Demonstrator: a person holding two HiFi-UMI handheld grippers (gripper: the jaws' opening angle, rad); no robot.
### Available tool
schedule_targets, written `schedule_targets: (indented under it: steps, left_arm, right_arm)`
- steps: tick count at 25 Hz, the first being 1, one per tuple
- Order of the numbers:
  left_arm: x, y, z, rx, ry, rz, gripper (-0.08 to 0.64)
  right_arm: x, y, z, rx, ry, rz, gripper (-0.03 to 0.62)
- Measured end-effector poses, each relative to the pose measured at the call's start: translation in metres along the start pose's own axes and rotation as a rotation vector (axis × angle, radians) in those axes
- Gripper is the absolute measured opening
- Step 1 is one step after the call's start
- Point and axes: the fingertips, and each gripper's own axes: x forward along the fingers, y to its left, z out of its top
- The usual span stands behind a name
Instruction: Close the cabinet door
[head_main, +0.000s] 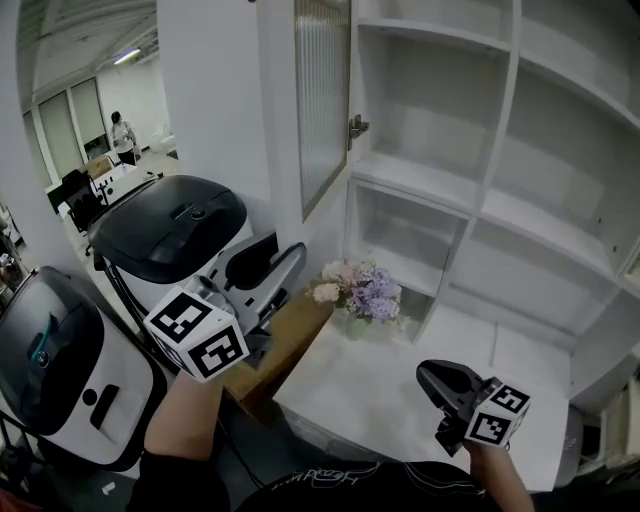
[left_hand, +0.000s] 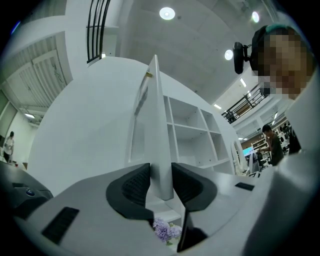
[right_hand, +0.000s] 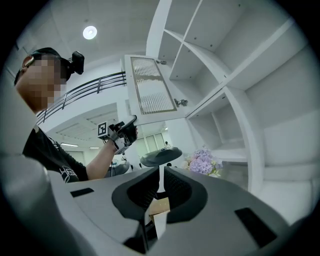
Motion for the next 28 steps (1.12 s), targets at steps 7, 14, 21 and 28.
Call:
schedule_targets:
  steps: [7, 14, 21, 28]
  left_arm:
    - [0.028, -0.040, -0.006, 0.057, 0.042, 0.015, 0.164]
    - [0.053, -0.065, -0.012, 0.072, 0.055, 0.067, 0.172]
    - [0.073, -0.088, -0.018, 0.054, 0.065, 0.058, 0.172]
    - [0.112, -0.115, -0.030, 0.076, 0.104, 0.055, 0.170]
  right_arm:
    - [-0.033, -0.016, 0.011, 0.023, -0.047, -0.025, 0.057]
    - [-0.049, -0.021, 0.023, 0.023, -0.065, 0.012, 0.057]
    - [-0.071, -0.032, 0.030, 0.035, -0.080, 0.015, 0.057]
    - [-0.098, -0.042, 0.038, 0.045, -0.121, 0.013, 0.057]
